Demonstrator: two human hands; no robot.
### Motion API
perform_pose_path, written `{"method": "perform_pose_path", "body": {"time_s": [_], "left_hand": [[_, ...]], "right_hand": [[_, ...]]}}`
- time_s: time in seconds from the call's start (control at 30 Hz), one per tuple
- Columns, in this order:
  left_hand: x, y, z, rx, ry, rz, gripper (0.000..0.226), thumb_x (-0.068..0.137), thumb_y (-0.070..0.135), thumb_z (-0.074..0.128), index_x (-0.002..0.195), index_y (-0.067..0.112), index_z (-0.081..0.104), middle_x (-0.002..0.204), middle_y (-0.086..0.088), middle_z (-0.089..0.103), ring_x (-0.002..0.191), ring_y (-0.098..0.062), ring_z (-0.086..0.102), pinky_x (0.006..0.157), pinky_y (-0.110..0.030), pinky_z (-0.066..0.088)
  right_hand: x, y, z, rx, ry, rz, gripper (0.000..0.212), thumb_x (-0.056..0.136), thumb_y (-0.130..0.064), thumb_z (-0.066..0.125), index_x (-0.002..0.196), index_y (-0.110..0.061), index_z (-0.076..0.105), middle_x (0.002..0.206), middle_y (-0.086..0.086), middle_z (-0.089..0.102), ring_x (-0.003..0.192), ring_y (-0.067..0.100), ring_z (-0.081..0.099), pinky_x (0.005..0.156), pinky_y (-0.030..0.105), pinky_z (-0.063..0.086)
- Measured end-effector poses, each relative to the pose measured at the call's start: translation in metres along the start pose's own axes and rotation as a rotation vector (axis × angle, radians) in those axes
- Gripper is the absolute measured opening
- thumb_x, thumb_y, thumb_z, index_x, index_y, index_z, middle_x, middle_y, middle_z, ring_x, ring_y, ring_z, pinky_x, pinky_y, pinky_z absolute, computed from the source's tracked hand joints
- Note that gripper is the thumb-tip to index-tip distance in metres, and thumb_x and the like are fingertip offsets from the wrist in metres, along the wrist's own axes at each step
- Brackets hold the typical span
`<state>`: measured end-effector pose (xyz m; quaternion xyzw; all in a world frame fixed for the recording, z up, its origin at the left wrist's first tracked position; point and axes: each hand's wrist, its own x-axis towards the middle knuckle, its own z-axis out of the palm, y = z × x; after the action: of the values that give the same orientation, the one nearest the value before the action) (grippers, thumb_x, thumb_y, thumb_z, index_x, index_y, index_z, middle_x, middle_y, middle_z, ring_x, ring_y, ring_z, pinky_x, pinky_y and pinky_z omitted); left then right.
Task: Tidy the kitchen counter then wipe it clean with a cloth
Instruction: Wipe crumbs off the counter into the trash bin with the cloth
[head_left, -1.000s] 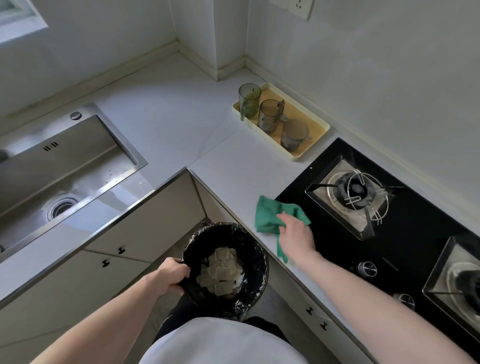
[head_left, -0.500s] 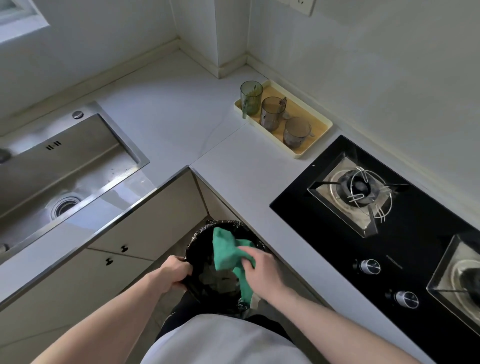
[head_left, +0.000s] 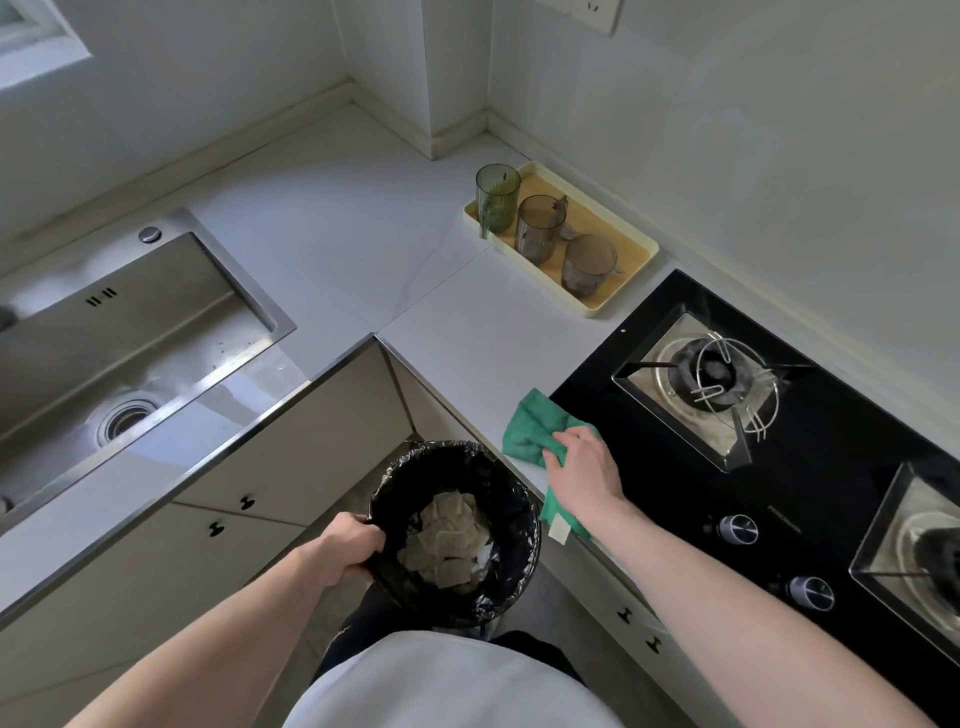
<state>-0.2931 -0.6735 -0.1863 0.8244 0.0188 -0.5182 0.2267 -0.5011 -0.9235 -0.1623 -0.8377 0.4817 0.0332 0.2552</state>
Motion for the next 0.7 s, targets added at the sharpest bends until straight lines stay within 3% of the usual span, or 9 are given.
{"method": "perform_pose_path", "body": {"time_s": [0.1, 0.23, 0.4, 0.47, 0.57, 0.6, 0.67, 0.7], "left_hand": [[0.001, -0.001, 0.0, 0.013, -0.012, -0.005, 0.019, 0.077, -0.005, 0.054, 0.086, -0.001, 0.07, 0.07, -0.014, 0.066, 0.051, -0.026, 0.067, 0.045, -0.031, 0.056], [0.002, -0.001, -0.001, 0.014, -0.027, -0.011, 0.026, 0.075, -0.003, 0.054, 0.094, -0.005, 0.072, 0.071, -0.014, 0.067, 0.053, -0.027, 0.068, 0.048, -0.031, 0.057], [-0.002, 0.0, -0.003, 0.008, -0.041, -0.016, 0.027, 0.074, -0.003, 0.053, 0.094, -0.005, 0.072, 0.072, -0.015, 0.068, 0.056, -0.029, 0.07, 0.049, -0.032, 0.057], [-0.003, 0.0, -0.004, 0.006, -0.052, -0.02, 0.025, 0.075, -0.004, 0.053, 0.092, -0.004, 0.072, 0.072, -0.016, 0.07, 0.057, -0.03, 0.071, 0.048, -0.031, 0.056], [-0.004, -0.001, -0.004, 0.002, -0.06, -0.023, 0.025, 0.074, -0.004, 0.054, 0.091, -0.003, 0.073, 0.078, -0.02, 0.073, 0.065, -0.036, 0.075, 0.051, -0.037, 0.06], [-0.004, 0.0, -0.005, -0.002, -0.061, -0.022, 0.026, 0.074, -0.004, 0.054, 0.092, -0.004, 0.073, 0.077, -0.021, 0.073, 0.065, -0.037, 0.075, 0.05, -0.037, 0.06], [-0.005, 0.001, -0.005, -0.01, -0.059, -0.013, 0.027, 0.075, -0.005, 0.053, 0.094, -0.006, 0.072, 0.073, -0.019, 0.07, 0.057, -0.033, 0.072, 0.044, -0.032, 0.056], [-0.005, 0.002, -0.005, -0.01, -0.058, -0.009, 0.027, 0.076, -0.005, 0.052, 0.095, -0.006, 0.072, 0.072, -0.017, 0.069, 0.055, -0.031, 0.07, 0.043, -0.029, 0.054]], "right_hand": [[-0.007, -0.006, 0.013, -0.123, -0.049, -0.049, 0.052, 0.103, -0.04, 0.051, 0.147, -0.012, 0.05, 0.143, 0.001, 0.05, 0.134, 0.021, 0.043, 0.114, 0.034, 0.037], [-0.014, -0.007, 0.022, -0.1, -0.039, -0.007, 0.058, 0.103, -0.038, 0.051, 0.153, -0.011, 0.04, 0.153, 0.002, 0.042, 0.138, 0.023, 0.039, 0.114, 0.035, 0.037], [-0.023, -0.022, 0.025, 0.004, -0.048, 0.078, 0.054, 0.102, -0.034, 0.053, 0.15, -0.01, 0.044, 0.151, 0.005, 0.044, 0.138, 0.022, 0.042, 0.117, 0.035, 0.035], [-0.03, -0.035, 0.029, 0.101, -0.12, 0.102, 0.049, 0.1, -0.031, 0.055, 0.144, -0.01, 0.052, 0.144, 0.007, 0.052, 0.131, 0.022, 0.05, 0.113, 0.035, 0.038], [-0.055, -0.052, 0.037, 0.179, -0.337, 0.074, 0.043, 0.093, -0.036, 0.06, 0.132, -0.019, 0.065, 0.12, 0.004, 0.071, 0.094, 0.016, 0.066, 0.095, 0.035, 0.054], [-0.066, -0.055, 0.037, 0.185, -0.401, 0.049, 0.041, 0.094, -0.036, 0.06, 0.132, -0.02, 0.065, 0.119, 0.002, 0.072, 0.092, 0.013, 0.068, 0.092, 0.034, 0.055], [-0.079, -0.057, 0.033, 0.194, -0.443, -0.005, 0.042, 0.098, -0.032, 0.06, 0.138, -0.018, 0.06, 0.132, -0.004, 0.064, 0.107, 0.009, 0.067, 0.1, 0.028, 0.049], [-0.082, -0.055, 0.028, 0.209, -0.436, -0.019, 0.043, 0.099, -0.031, 0.059, 0.14, -0.019, 0.058, 0.134, -0.01, 0.059, 0.098, 0.003, 0.068, 0.097, 0.022, 0.05]]}}
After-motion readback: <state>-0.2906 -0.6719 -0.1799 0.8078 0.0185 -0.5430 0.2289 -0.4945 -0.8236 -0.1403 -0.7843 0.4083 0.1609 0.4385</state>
